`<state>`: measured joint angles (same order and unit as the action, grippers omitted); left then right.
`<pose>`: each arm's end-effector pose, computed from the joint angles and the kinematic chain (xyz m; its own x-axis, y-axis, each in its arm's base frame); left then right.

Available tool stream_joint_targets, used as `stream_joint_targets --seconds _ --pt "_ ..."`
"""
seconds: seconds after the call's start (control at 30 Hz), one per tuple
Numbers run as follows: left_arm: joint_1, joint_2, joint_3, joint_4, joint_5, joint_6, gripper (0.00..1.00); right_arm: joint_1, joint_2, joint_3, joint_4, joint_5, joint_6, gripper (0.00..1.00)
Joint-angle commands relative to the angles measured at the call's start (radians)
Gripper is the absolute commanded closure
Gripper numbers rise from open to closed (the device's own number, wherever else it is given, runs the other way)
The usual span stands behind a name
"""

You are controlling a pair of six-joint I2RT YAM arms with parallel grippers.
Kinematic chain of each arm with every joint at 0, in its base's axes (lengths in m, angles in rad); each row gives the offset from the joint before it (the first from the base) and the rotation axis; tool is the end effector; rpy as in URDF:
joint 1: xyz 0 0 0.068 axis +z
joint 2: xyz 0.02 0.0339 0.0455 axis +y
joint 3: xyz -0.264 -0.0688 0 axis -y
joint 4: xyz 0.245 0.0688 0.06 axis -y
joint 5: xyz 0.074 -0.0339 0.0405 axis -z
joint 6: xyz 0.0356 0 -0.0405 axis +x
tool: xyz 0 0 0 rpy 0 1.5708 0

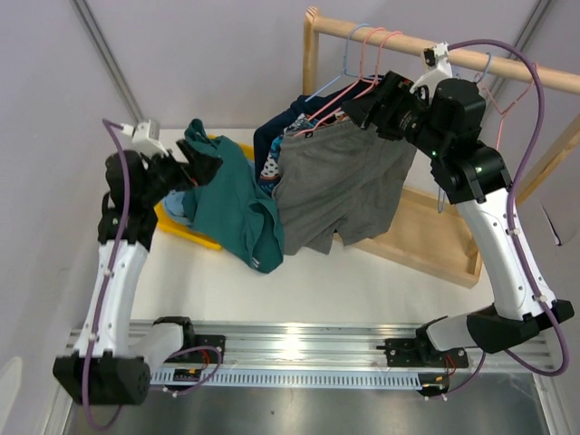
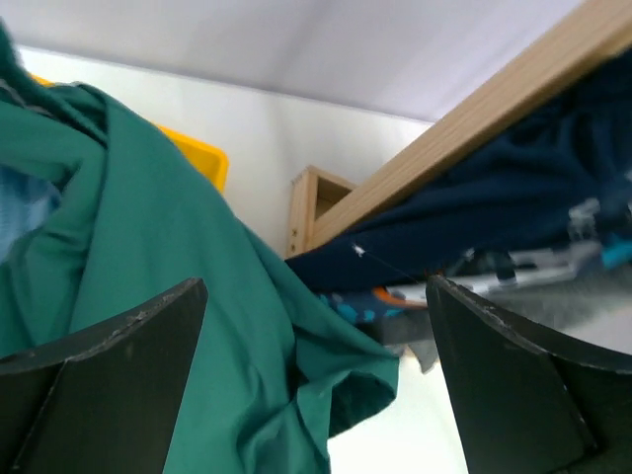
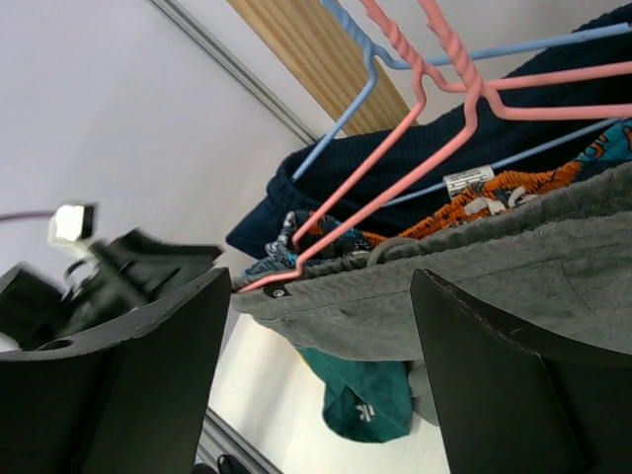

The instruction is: Remove the shorts from the hanger

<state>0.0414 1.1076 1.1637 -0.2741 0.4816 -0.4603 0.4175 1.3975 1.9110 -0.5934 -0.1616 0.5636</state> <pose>0.2468 -0.0063 0.4005 -0.3780 -0.4097 -0.8302 0.2760 0.8061 -0.5235 0.2419 0.1136 0.5374 -0.3538 0.4199 -0.8358 -0.4233 0.7250 0.5434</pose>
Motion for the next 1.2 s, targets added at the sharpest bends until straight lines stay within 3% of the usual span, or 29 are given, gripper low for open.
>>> stream_joint_targets --seconds 0.0,0.17,0.43,0.63,0.67,0.87,1.17 --pt "-0.079 -0.147 -0.150 -0.045 -0.163 0.069 0.01 0.020 0.004 -0.038 0.096 0.082 -0.019 0.23" --pt "-0.141 -0.331 -0.297 -0.076 -0.268 0.092 0.01 0.049 0.043 -0.072 0.173 0.155 -0.018 0.31" --pt "-0.224 -0.342 -0.364 -0.145 -0.360 0.124 0.01 0.079 0.146 -0.021 0.241 0.238 -0.005 0.46" --pt "-0.248 -0.351 -0.361 -0.146 -0.383 0.133 0.01 0.106 0.181 -0.007 0.239 0.278 0.001 0.70" --pt "-0.248 -0.350 -0.361 -0.146 -0.380 0.134 0.01 0.107 0.182 -0.009 0.236 0.281 -0.001 0.79" --pt "-0.248 -0.338 -0.358 -0.149 -0.376 0.135 0.01 0.112 0.141 -0.033 0.218 0.316 -0.002 0.99" --pt "-0.270 -0.357 -0.334 -0.129 -0.380 0.149 0.01 0.112 0.005 -0.032 0.181 0.350 -0.027 1.00"
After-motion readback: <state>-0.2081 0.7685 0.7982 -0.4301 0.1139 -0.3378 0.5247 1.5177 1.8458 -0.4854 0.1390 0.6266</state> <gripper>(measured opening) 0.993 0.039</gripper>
